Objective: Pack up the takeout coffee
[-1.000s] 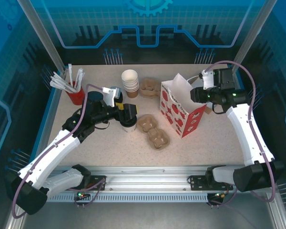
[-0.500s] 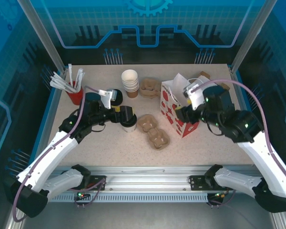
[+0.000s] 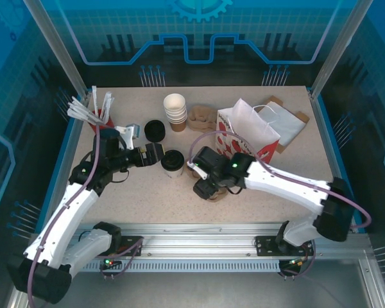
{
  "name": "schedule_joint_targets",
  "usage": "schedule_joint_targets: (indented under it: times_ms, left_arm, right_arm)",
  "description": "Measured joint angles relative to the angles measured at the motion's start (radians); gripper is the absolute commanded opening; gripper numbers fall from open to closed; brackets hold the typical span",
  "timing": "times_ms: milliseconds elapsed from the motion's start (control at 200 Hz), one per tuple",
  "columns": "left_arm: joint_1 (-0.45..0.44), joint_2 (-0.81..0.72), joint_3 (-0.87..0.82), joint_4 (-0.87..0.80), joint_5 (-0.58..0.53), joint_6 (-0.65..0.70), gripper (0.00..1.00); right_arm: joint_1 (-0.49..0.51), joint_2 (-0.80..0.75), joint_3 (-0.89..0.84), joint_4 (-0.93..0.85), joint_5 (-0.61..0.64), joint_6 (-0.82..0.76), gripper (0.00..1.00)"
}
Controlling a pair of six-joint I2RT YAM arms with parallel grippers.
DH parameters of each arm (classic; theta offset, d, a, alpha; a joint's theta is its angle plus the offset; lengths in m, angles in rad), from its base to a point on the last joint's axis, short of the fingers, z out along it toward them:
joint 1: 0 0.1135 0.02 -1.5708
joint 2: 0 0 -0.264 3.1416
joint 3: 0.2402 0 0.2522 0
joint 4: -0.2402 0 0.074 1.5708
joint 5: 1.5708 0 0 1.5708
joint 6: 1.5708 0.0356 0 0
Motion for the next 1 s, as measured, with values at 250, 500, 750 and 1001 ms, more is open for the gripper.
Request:
schedule_joint_targets:
  times_ms: [250,500,750,1001]
  left_arm:
    - [0.001,-0.039,-0.008,-0.006,-0.001,0.016,0.97]
    - [0.001,-0.041,-0.008,-0.005,-0.001,0.020,0.97]
    - [0.001,-0.045,-0.014,-0.002,-0.001,0.023,0.97]
    - [0.001,-0.045,-0.021,0.002,0.000,0.023,0.97]
  right_arm:
    - [-0.090,0.211,0.054,0.010,-0.005,0.056,0.61]
    - [-0.136,0.298,0.092,0.023,-0.024,0.078,0.59]
    - [-0.163,0.336,0.111,0.033,-0.027,0.079,0.56]
    - [-0.177,0.352,0.113,0.039,-0.029,0.080,0.55]
